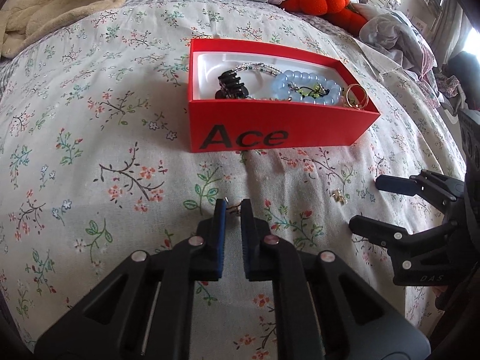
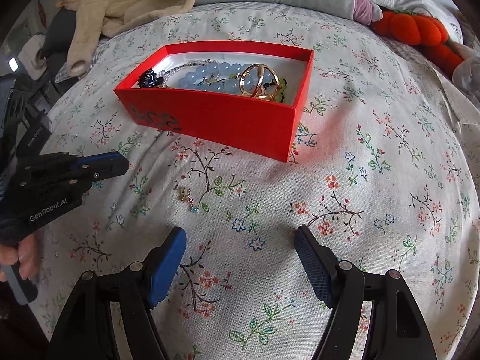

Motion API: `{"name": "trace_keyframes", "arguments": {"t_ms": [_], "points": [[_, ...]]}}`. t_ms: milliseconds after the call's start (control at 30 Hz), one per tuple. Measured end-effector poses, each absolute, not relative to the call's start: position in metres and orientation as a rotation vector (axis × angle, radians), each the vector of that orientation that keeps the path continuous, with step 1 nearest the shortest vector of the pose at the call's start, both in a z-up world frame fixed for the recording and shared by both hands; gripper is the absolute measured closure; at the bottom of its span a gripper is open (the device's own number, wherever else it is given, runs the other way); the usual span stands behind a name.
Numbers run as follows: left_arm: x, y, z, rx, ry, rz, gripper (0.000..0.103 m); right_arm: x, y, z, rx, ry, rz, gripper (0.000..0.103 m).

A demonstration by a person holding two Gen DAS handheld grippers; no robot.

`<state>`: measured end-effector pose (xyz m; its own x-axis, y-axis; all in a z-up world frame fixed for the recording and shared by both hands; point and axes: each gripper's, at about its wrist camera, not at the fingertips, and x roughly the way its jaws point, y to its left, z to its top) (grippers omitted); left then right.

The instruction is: Organize jewelry

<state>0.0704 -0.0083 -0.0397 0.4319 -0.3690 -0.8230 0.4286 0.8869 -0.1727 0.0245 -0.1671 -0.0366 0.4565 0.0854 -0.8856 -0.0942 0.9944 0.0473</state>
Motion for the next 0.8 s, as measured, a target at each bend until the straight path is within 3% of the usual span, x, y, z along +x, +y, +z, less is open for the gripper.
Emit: {"name": "trace_keyframes", "arguments": {"t_ms": [433, 533, 700, 800], "points": [[0.063, 0.004, -0.04, 0.077, 1.028, -0.467, 0.092, 0.044, -0.139, -0.041, -0.059, 1.078, 0.095, 0.028], [0.062, 0.005, -0.04, 0.079, 1.029, -0.468, 0.092, 0.047, -0.133, -0.04, -0.062, 1.083, 0.093, 0.039], [0.061, 0.006, -0.039, 0.082, 1.029, -0.47, 0.092, 0.048, -0.123, -0.038, -0.071, 1.097, 0.11, 0.066], [0.06, 0.006, -0.039, 0.082, 1.033, -0.47, 0.092, 0.049, -0.121, -0.037, -0.065, 1.102, 0.123, 0.071]]}}
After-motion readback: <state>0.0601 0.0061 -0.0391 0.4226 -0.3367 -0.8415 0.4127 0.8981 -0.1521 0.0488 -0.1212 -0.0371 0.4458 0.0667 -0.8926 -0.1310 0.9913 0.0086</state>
